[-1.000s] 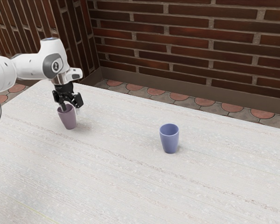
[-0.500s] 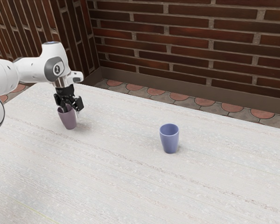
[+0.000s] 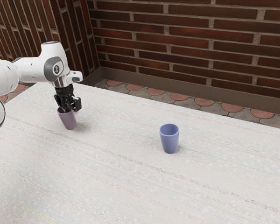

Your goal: Place the left cup onto the right cup

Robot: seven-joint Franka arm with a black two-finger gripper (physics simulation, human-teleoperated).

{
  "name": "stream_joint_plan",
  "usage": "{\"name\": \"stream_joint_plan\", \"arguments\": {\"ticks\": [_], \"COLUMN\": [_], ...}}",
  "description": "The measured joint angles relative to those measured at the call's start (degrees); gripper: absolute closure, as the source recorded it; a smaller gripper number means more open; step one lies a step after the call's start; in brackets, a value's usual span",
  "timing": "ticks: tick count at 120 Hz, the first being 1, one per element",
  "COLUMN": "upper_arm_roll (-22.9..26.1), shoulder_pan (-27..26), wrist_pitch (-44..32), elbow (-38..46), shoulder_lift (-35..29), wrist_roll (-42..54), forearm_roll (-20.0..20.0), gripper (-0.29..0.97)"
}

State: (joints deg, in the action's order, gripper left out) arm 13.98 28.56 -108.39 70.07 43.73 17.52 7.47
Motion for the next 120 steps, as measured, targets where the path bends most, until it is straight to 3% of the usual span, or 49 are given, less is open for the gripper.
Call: {"name": "stream_joint_plan", "arguments": {"ticks": [45, 120], "upper_arm_roll": [-0.42, -0.88], "shoulder_pan": [0.18, 0.18], "wrist_pitch": [-0.05, -0.50], "elbow": [-0.55, -0.71], "shoulder_lift": [0.36, 1.12], "wrist_roll": [1.16, 2.49], "forearm_roll": [0.00, 0.16], "gripper": [0.55, 0.74]}}
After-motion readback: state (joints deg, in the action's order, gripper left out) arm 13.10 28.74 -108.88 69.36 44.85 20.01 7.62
